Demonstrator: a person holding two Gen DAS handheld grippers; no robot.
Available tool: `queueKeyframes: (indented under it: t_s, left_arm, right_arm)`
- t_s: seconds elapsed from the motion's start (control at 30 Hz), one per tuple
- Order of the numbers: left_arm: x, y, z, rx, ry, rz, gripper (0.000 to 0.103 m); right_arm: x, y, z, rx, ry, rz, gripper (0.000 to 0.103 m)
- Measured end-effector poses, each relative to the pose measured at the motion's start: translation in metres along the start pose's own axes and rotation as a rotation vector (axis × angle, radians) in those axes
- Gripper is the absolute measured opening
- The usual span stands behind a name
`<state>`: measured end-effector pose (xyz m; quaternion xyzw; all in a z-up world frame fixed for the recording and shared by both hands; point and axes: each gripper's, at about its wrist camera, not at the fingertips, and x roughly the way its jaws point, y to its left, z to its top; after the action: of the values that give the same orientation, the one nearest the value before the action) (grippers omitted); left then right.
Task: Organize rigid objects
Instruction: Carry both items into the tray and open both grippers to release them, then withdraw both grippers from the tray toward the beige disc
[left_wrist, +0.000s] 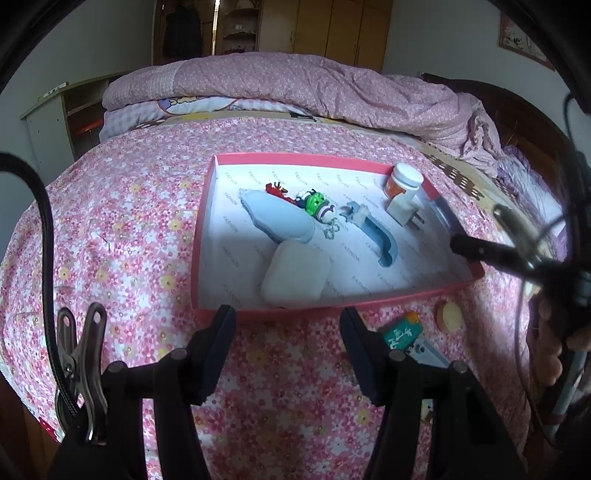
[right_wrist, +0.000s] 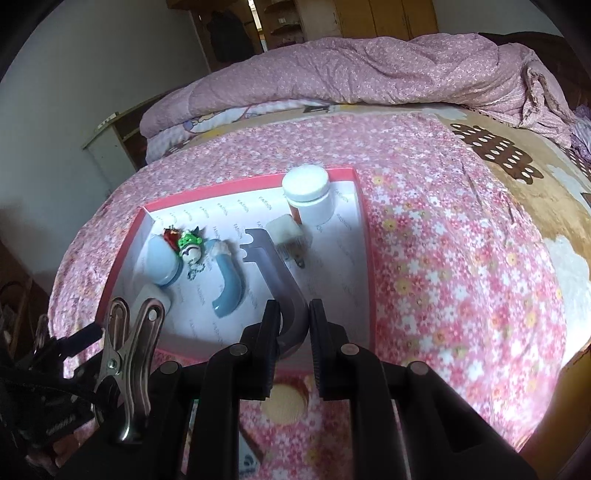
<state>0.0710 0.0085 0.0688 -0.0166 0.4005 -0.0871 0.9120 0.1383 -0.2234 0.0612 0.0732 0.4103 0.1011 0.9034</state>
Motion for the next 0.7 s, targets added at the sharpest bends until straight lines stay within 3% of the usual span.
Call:
queueKeyframes:
  t_s: [0.23, 0.37, 0.7]
  left_arm:
    - [0.0, 0.005, -0.003, -0.015, -0.003, -0.008, 0.062]
    - [0.001, 0.008, -0.006, -0.023, -0.001, -0.01, 0.062]
    - [0.0, 0.014, -0.011, -0.046, 0.001, 0.001, 0.062]
  right_arm:
    - [0.011, 0.001, 0.008, -0.036, 0.004, -0.049, 0.017]
    - [0.01, 0.003, 0.009, -0.048, 0.002, -0.069, 0.026]
    - [-0.024, 0.013, -0.009, -0.047, -0.009, -0.016, 0.026]
